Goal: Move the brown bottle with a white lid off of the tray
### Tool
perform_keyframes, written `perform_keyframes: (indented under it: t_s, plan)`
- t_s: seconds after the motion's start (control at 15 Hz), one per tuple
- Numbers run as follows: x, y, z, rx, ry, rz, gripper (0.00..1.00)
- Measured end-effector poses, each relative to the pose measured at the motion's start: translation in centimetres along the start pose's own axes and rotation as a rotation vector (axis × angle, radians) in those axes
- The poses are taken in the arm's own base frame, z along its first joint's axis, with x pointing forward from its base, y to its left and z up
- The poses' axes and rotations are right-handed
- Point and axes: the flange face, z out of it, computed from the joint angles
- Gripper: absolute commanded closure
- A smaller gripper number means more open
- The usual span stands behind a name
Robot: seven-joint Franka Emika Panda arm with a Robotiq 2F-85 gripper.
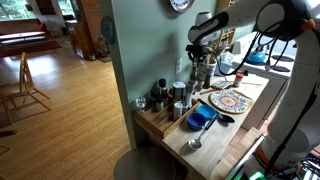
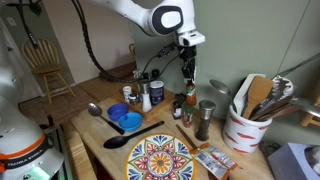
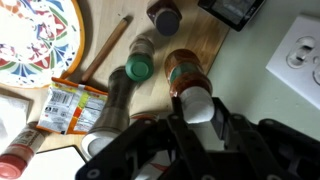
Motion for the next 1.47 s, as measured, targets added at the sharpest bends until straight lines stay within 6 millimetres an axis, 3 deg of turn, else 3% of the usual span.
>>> perform_keyframes:
  t_s: [0.67,1.47]
  plan:
    - [-0.1,0.4,6.0,-0.035,-0.029,0.017,0.92]
    - [-0.2,-0.2,8.3,-0.015,-0.049,0.05,0.92]
